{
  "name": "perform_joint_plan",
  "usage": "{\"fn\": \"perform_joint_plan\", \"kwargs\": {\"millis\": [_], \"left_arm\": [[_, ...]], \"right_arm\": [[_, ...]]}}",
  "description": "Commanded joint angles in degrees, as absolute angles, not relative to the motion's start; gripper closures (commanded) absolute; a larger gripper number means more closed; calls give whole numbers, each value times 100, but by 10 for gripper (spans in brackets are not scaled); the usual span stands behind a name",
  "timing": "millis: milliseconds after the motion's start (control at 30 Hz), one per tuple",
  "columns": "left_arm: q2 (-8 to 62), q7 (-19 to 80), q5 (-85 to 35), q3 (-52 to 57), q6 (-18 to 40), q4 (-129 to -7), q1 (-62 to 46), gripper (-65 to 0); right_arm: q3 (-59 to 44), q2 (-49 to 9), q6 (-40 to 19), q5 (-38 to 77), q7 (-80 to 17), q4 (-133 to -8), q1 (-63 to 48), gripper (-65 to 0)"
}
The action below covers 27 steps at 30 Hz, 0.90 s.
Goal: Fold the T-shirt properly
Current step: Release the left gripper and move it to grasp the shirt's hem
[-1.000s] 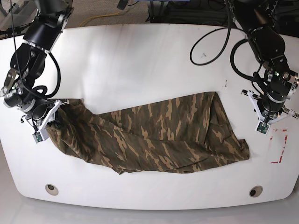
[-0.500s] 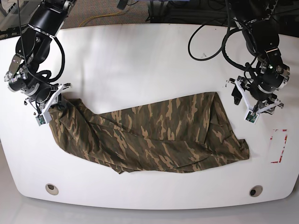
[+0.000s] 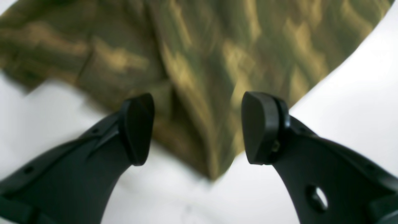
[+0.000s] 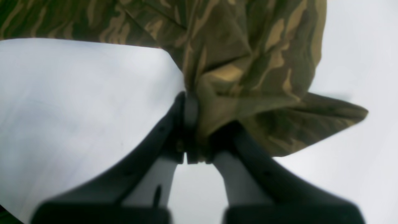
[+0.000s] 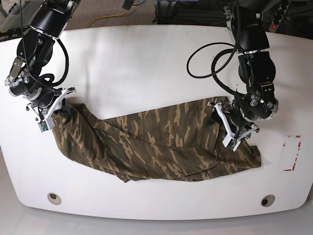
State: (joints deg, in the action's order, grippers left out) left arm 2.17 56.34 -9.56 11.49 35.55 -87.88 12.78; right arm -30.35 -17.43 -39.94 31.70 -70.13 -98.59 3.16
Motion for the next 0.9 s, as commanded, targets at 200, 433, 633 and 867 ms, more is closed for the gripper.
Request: {"fn": "perform_joint_plan", "kwargs": {"millis": [200, 433, 633, 867], "left_arm": [[215, 5095, -1042, 1147, 3310, -7451, 2105, -411], [215, 4585, -1033, 1147, 3046, -6554, 2431, -410], [242, 4382, -1042, 1147, 2985, -6176, 2527, -408], [251, 4382, -1033, 1138, 2976, -6158, 2527, -408]], "right_arm": [[-3301, -1684, -4000, 3248, -6888, -9965, 391, 0], [-3301, -1666, -4000, 3248, -6888, -9965, 382, 0], [-3301, -1666, -4000, 3248, -6888, -9965, 382, 0], [-3301, -1657, -4000, 3248, -6888, -9965, 382, 0]]}}
